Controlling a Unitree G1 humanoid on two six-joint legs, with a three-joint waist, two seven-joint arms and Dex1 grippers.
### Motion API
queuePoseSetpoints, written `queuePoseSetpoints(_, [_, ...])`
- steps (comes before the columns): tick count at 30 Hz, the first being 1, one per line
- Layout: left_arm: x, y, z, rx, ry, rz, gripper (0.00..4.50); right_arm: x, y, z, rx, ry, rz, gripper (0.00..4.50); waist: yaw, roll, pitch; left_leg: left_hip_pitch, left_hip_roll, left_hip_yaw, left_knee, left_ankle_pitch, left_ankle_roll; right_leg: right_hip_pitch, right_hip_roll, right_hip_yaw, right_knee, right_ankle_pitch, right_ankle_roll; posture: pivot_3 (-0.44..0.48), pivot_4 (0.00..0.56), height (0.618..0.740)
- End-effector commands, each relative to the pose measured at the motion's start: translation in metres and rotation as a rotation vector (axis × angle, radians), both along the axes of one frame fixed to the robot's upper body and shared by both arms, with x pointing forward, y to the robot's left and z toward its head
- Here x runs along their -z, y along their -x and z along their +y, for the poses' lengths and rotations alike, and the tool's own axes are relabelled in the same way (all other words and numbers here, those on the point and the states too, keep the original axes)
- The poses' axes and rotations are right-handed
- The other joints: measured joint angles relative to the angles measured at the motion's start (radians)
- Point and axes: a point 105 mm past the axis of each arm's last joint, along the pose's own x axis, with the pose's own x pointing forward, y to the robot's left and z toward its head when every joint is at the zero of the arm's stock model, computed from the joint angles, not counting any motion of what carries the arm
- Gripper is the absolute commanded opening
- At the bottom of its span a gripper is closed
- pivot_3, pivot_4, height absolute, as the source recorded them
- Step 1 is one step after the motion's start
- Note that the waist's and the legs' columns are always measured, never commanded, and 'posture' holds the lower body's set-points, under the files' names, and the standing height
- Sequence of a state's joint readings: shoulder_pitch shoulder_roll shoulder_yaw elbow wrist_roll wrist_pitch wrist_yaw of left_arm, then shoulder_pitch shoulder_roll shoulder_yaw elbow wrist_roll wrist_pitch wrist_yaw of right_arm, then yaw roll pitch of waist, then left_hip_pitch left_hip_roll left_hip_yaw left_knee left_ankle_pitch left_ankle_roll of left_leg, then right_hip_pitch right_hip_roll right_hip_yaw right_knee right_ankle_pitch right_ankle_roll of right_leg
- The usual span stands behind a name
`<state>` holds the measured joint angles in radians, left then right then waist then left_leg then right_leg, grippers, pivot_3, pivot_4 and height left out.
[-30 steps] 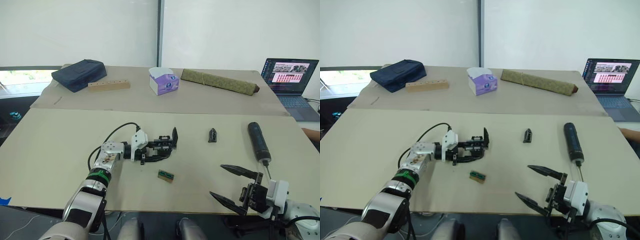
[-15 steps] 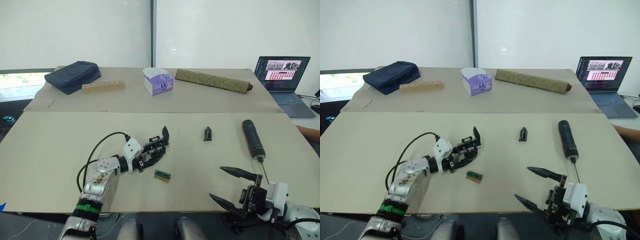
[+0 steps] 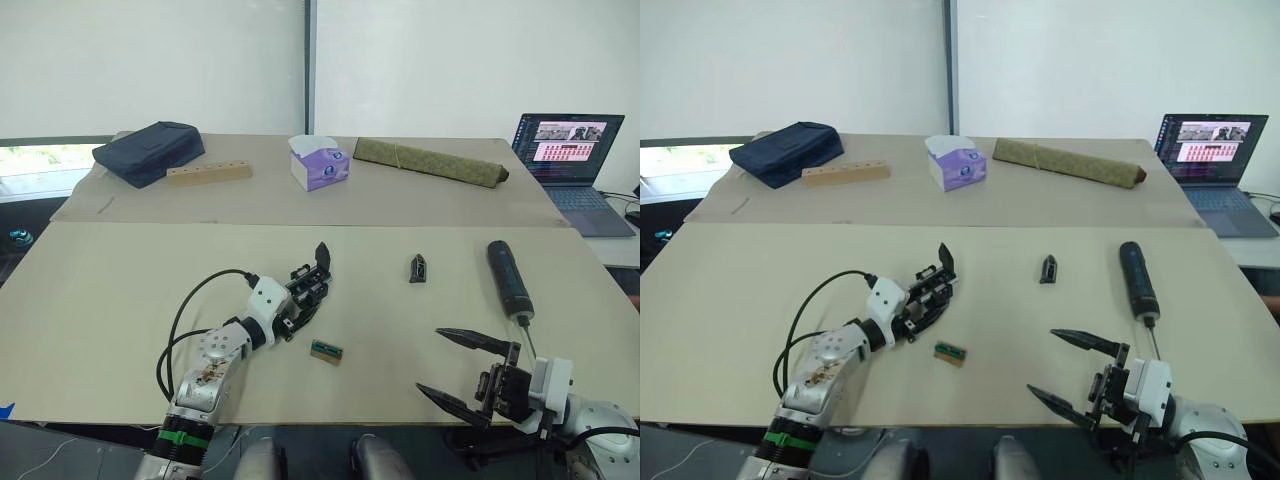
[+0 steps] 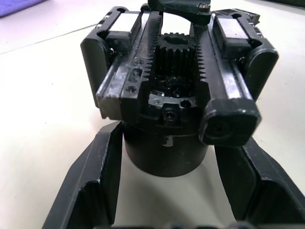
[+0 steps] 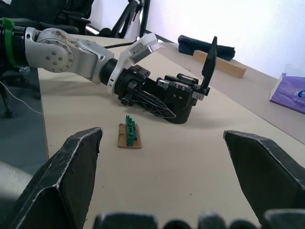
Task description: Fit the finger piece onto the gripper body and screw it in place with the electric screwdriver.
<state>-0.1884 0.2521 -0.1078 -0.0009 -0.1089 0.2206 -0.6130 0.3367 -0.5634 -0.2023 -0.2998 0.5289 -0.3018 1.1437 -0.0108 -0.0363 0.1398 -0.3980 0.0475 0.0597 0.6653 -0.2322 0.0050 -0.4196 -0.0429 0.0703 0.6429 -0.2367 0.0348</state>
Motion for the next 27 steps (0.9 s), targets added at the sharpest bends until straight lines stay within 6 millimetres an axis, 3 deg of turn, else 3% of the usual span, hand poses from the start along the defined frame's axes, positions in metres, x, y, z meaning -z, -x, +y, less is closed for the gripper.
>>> queuePoseSetpoints(1, [-0.001,0.006,0.001,0.029,0.023,0.038,3.76,-0.007,0.000,-0.002,0.006,-0.003,-0.032,4.50,-0.002,0.000,0.000,0.000,0.000,0.000,0.000,0.000,0.000,0.000,0.000,0.000,0.000,0.000,0.000,0.000,0.150,0.740])
queuePoseSetpoints(3, [-0.002,0.003,0.006,0.026,0.009,0.035,4.45,-0.007,0.000,-0.002,0.007,-0.004,-0.033,4.50,-0.001,0.001,0.000,0.000,0.000,0.000,0.000,0.000,0.000,0.000,0.000,0.000,0.000,0.000,0.000,0.000,0.150,0.740])
queuePoseSetpoints(10, [0.003,0.007,0.032,0.201,-0.078,0.070,4.45,-0.009,0.001,-0.002,0.012,-0.004,-0.032,4.50,-0.001,0.001,-0.001,0.000,0.000,0.000,0.000,0.000,0.000,0.000,0.000,0.000,0.000,0.000,0.000,0.000,0.150,0.740])
queuePoseSetpoints(12, [0.004,-0.001,0.049,0.238,-0.112,0.068,4.45,-0.009,0.001,-0.002,0.011,-0.003,-0.028,4.50,-0.001,0.002,-0.001,0.001,0.000,0.000,0.000,0.000,0.000,0.000,0.000,0.000,0.000,0.000,-0.001,0.000,0.150,0.740])
queuePoseSetpoints(14, [0.002,-0.007,0.053,0.305,-0.130,0.043,4.45,-0.009,0.002,-0.001,0.009,-0.004,-0.025,4.50,0.000,0.002,-0.001,0.001,0.000,0.001,0.000,0.000,0.000,0.000,0.000,0.000,0.000,-0.001,-0.001,0.000,0.150,0.740])
queuePoseSetpoints(18, [-0.009,-0.018,0.045,0.439,-0.087,-0.002,4.45,-0.010,0.005,0.001,0.012,-0.010,-0.018,4.50,0.006,0.002,-0.001,0.000,-0.001,0.001,0.000,0.000,0.000,0.000,0.000,-0.001,-0.001,-0.001,-0.001,0.000,0.150,0.740])
queuePoseSetpoints(27, [-0.005,-0.033,0.015,0.620,-0.154,0.025,4.45,-0.013,0.013,-0.002,0.057,0.003,-0.016,4.50,0.014,0.001,-0.001,-0.002,-0.002,0.000,0.001,0.000,0.000,-0.001,0.000,-0.001,-0.001,-0.001,0.000,0.000,0.150,0.740])
